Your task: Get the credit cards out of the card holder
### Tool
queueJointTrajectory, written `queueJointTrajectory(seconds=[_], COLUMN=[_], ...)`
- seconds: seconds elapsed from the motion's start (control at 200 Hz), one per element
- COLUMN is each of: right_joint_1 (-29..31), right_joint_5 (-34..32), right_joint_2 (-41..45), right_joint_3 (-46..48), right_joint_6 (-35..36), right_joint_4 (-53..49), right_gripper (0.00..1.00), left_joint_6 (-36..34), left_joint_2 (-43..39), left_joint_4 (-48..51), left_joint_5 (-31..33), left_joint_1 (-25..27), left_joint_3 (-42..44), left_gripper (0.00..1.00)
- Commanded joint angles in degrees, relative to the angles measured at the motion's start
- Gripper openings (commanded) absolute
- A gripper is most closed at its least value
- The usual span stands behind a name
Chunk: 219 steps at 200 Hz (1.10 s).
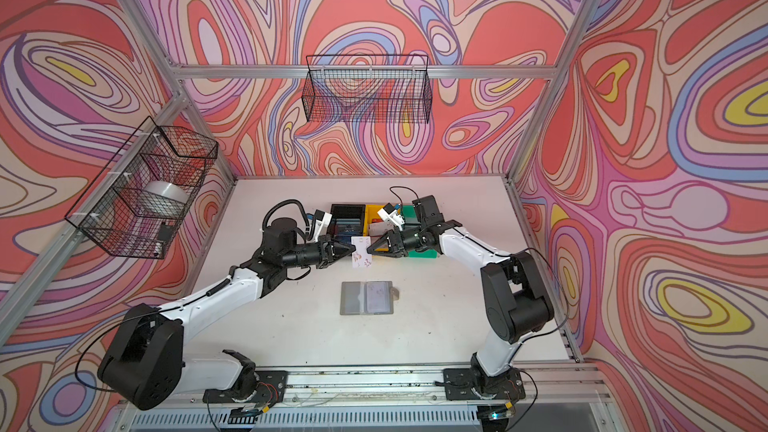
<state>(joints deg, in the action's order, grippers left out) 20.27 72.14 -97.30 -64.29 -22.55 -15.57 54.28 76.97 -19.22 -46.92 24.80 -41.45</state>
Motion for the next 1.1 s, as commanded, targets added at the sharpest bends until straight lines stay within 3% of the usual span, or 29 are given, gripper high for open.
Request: queueJointTrajectory(seconds=[0.0,0.356,0.531,0.586,0.666,0.806,0.916,1.017,1.092], right_joint_1=[-0.19,-0.18,-0.15,-0.12,-0.15,-0.15,-0.15,-0.24,-0.24], right_joint_5=[2.14,3.39,3.59,3.67,3.4,2.54,0.55,-3.22,-10.31], right_joint_2=[-0.79,-1.23,-0.85,-0.71,-0.75,-2.23,-5.72,-9.74,-12.6], right_joint_3=[-0.33,0.21,0.38,0.35,-0.31,-4.63,-12.36,-21.63,-28.66], right_joint_6=[-0.92,-4.0,-3.89,-3.76,-2.19,5.08,16.97,27.86,32.13], right_joint_4=[2.64,7.04,6.9,6.59,4.34,-6.92,-23.0,-38.38,-46.37], right_gripper=[0.21,0.17,0.05,0.0,0.0,0.0,0.0,0.0,0.0], left_joint_6=[0.56,1.88,1.84,1.51,-0.14,-6.54,-8.83,-9.74,-10.05], left_joint_2=[0.56,1.49,1.79,1.54,0.81,-1.09,-2.41,-3.0,-3.63], left_joint_4=[-1.85,-4.11,-4.0,-3.27,-0.27,10.78,15.04,16.76,17.33], left_joint_5=[-0.81,-1.41,-1.21,-0.93,-0.18,1.74,3.08,2.57,2.26], left_joint_1=[-0.13,-0.16,-0.15,-0.16,-0.14,-0.18,-0.23,-0.71,-1.51], left_joint_3=[0.69,0.98,1.11,1.2,0.97,-1.18,-1.97,-1.89,-0.91], left_gripper=[0.02,0.02,0.03,0.06,0.18,0.28,0.3,0.31,0.31])
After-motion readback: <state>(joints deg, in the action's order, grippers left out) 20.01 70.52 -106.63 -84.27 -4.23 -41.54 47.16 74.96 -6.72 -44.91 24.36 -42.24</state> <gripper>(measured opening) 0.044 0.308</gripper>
